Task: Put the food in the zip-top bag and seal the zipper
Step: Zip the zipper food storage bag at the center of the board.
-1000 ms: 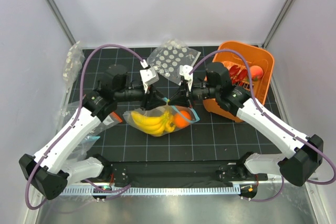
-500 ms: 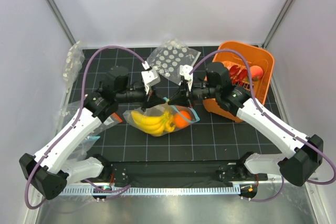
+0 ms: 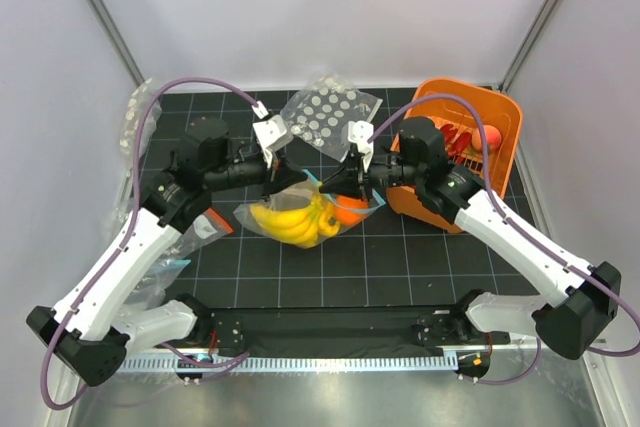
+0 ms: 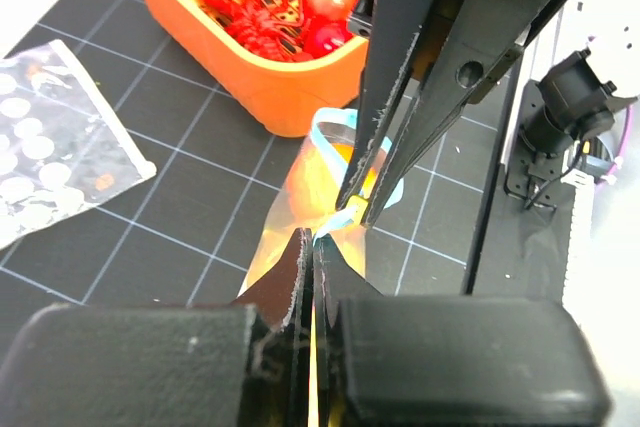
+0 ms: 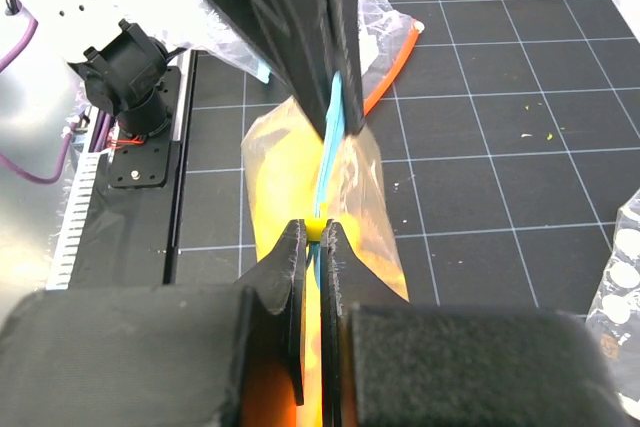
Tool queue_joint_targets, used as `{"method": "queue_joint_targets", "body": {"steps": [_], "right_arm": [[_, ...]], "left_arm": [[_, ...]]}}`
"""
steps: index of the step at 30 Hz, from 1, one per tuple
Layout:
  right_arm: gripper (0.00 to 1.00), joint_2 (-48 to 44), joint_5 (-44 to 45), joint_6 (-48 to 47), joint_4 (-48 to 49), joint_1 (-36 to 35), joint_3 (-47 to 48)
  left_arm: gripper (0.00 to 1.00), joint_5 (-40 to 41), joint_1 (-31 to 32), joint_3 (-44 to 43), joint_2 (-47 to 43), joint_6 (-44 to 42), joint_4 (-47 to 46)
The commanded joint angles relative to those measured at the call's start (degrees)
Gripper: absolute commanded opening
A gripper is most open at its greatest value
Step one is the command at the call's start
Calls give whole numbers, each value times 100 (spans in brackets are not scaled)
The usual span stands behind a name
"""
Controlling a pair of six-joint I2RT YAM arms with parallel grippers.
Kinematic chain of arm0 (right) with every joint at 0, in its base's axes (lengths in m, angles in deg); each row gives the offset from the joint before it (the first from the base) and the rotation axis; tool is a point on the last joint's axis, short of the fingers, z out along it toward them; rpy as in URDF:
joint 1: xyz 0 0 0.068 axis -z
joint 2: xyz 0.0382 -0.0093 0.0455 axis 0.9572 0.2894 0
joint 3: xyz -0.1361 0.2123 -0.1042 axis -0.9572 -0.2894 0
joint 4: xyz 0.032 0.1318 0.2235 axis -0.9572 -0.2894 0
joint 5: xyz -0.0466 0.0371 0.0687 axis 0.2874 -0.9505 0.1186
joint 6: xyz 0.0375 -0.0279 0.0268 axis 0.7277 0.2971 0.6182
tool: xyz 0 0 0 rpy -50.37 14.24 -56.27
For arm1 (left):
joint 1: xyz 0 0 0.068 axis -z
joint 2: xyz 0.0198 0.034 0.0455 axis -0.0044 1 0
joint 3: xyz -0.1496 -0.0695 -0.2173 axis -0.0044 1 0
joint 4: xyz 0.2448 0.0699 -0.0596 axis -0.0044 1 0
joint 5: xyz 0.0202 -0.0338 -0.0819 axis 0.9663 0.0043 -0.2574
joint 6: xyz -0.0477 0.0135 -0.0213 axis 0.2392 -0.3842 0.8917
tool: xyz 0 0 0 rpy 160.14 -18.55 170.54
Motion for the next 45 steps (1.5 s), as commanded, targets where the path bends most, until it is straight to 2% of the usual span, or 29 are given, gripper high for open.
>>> {"method": "queue_joint_targets", "body": {"steps": [1,8,12,19,28,36,39,42,43,44,45], "right_arm": [[1,-160,-83,-152,-479,30,-120],[1,-256,31,-512,-996,65,-112],[1,-353,102,-626,-1217,126,-155],[1,-546,242,-679,-1489,153,-384],[1,-801,374,-741,-1937,188,-569],[1,-1293,629,-574,-2316,197,-762],[1,-1469,621,-355,-2212,197,-876],[1,-1330,620,-152,-1938,197,-763],[1,-1250,603,-161,-2025,197,-684],[1,-1180,577,-187,-2096,197,-605],[1,-1092,568,-213,-2131,205,-421]], "left_arm": [[0,356,-179,-509,-263,-140,-485],[0,716,-240,-860,-289,-491,-134],[0,1593,-311,-826,-385,-588,-72],[0,2657,-381,-659,-570,-535,-353],[0,3458,-557,-623,-605,-738,-301],[0,4670,-671,-553,-509,-703,-81],[0,4480,-707,-466,-509,-650,-151],[2,2937,-715,-325,-553,-563,-343],[10,1861,-707,-307,-535,-519,-371],[18,1433,-707,-281,-518,-414,-423],[35,950,-707,-272,-457,-334,-519]]}}
